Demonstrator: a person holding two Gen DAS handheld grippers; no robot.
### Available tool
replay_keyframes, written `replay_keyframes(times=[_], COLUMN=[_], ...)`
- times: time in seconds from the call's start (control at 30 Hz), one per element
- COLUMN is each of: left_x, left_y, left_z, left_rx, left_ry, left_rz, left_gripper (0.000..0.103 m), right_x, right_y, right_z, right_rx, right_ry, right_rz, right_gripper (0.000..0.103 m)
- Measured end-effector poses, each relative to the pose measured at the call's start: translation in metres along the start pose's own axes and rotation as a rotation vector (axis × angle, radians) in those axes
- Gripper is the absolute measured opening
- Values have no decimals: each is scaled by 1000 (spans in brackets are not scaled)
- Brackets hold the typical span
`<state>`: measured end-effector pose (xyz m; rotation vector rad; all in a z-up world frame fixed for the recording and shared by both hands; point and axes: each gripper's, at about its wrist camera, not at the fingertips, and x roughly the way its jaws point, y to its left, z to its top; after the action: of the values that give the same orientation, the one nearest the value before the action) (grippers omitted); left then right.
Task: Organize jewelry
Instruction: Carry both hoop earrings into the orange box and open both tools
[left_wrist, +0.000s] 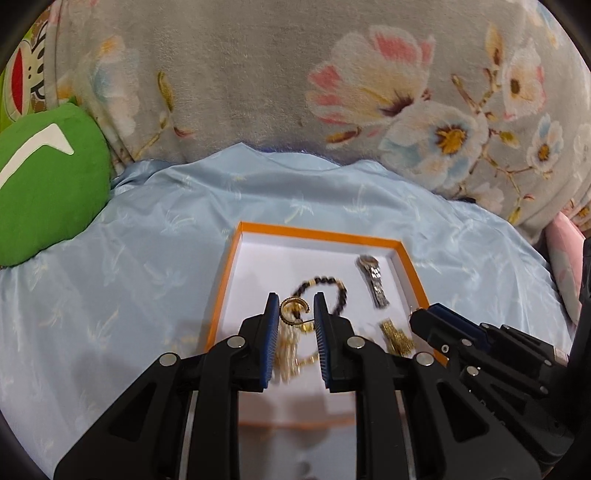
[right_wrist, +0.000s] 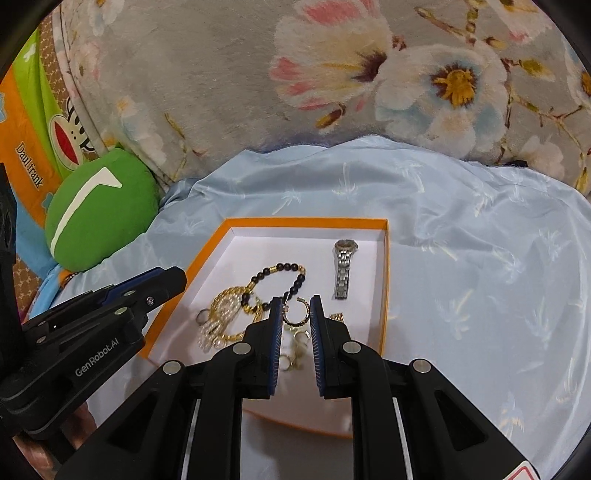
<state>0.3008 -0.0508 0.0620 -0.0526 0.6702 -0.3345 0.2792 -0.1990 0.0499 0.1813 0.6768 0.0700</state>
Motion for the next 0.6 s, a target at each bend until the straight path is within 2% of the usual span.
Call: replay_keyframes(times=[0.23,0.53,0.57,0.6], left_x=[48,66,66,65], left_y=[5,3,3,3], left_z=[16,17,16,15], left_rx=[-15,-11,-12,-12], left_ry=[35,53,50,45], left_rz=[-8,-13,-4,-1], left_gripper=[18,19,20,26], right_x=[39,53,52,51], right_y=[-6,-6,-4,-3], right_z=[15,13,13,13], right_rx=[-4,-24,-34,-42], right_ry=[28,40,31,24], right_rz=[-7,-24,-32,-41], right_gripper=[14,14,16,20])
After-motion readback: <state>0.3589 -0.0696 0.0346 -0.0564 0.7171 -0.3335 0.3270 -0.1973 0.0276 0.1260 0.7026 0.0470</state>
